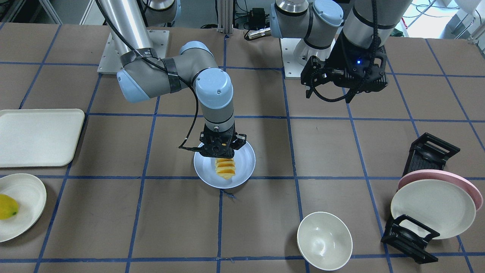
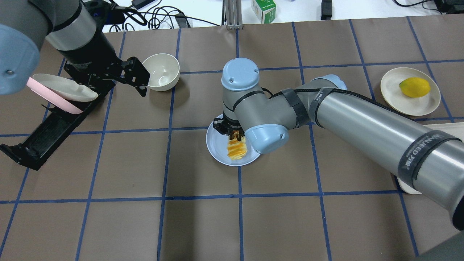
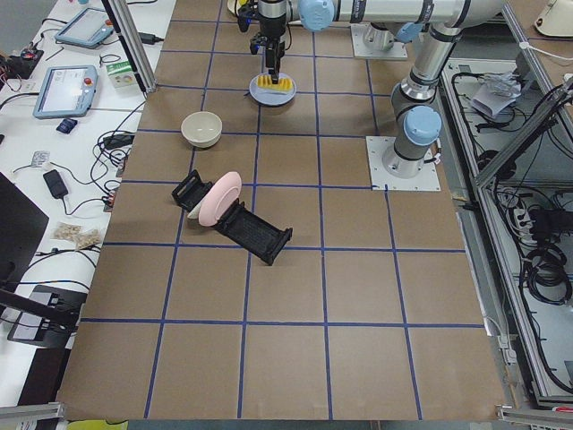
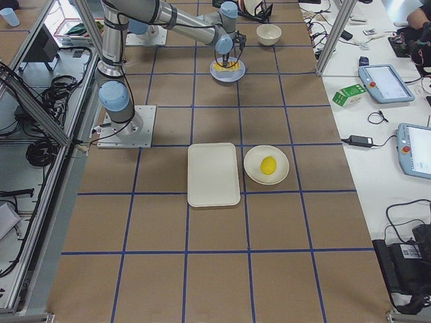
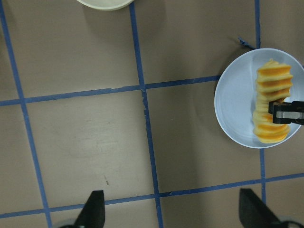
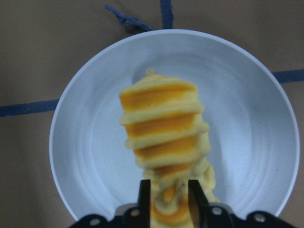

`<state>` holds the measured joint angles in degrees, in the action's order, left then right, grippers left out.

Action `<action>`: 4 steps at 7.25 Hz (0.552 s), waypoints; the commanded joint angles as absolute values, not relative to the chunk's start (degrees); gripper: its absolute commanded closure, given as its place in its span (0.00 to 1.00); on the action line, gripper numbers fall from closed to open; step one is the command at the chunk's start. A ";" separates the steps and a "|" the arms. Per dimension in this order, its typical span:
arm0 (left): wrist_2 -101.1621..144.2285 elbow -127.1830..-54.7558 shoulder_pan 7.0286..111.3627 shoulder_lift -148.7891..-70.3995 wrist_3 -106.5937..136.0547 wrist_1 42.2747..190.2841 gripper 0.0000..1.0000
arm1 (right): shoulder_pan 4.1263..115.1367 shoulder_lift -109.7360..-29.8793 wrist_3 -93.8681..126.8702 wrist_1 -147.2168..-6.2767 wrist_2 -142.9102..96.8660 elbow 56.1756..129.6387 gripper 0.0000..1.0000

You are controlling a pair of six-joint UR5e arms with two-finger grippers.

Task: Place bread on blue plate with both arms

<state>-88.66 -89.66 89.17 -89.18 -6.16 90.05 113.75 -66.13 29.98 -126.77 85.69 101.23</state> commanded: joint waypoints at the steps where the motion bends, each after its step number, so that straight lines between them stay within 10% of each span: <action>1: -88.77 -86.58 88.77 -90.35 -3.87 92.00 0.00 | 113.38 -66.88 29.71 -126.65 85.78 100.90 0.00; 4: -89.30 -86.66 88.42 -89.39 -3.87 95.89 0.00 | 107.79 -73.36 22.46 -116.37 87.54 96.61 0.00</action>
<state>-89.30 -86.60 88.64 -89.77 -3.94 95.30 111.03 -70.23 26.98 -123.42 87.07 98.58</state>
